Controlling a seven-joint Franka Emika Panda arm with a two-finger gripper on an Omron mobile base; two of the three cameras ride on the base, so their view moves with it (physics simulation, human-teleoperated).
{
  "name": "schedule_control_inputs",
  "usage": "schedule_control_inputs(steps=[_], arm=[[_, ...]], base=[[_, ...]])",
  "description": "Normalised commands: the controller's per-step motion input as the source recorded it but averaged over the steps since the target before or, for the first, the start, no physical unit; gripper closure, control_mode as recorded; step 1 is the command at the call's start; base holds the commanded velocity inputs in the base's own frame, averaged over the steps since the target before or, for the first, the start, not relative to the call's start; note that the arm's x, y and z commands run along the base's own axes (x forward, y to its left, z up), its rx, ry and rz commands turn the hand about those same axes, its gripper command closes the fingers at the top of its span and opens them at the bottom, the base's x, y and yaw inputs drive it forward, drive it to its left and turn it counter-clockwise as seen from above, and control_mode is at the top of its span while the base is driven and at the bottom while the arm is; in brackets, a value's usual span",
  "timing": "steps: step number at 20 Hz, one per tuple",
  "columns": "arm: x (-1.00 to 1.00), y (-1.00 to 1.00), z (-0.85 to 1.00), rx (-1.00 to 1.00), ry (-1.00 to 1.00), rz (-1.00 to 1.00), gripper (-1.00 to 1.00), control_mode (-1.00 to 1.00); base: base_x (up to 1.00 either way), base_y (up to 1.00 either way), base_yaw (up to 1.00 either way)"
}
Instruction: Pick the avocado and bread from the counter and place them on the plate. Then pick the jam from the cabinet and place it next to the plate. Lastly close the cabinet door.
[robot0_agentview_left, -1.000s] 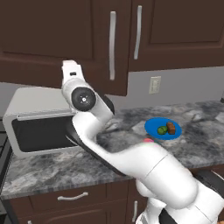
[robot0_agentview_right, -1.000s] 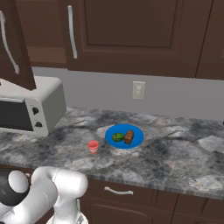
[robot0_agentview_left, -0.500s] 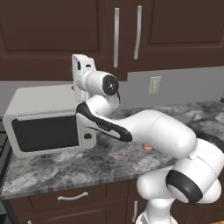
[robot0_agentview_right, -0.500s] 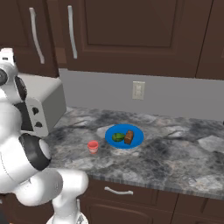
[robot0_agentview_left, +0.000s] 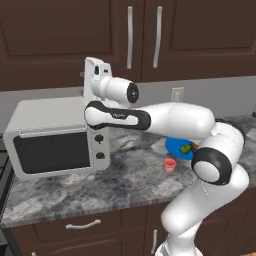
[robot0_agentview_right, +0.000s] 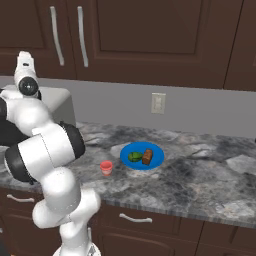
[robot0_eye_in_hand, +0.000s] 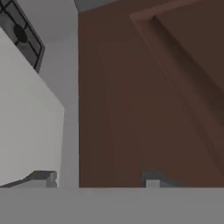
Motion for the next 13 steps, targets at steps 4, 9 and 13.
schedule_control_inputs(steps=[4, 9, 13], arm=[[0.39, -0.17, -0.04, 0.02, 0.09, 0.05, -1.0, -1.0], [-0.42, -0.29, 0.0, 0.04, -0.01, -0.04, -1.0, -1.0], [-0.42, -0.15, 0.04, 0.01, -0.07, -0.06, -1.0, -1.0]], base=[[0.0, 0.0, 0.0], [0.0, 0.0, 0.0], [0.0, 0.0, 0.0]])
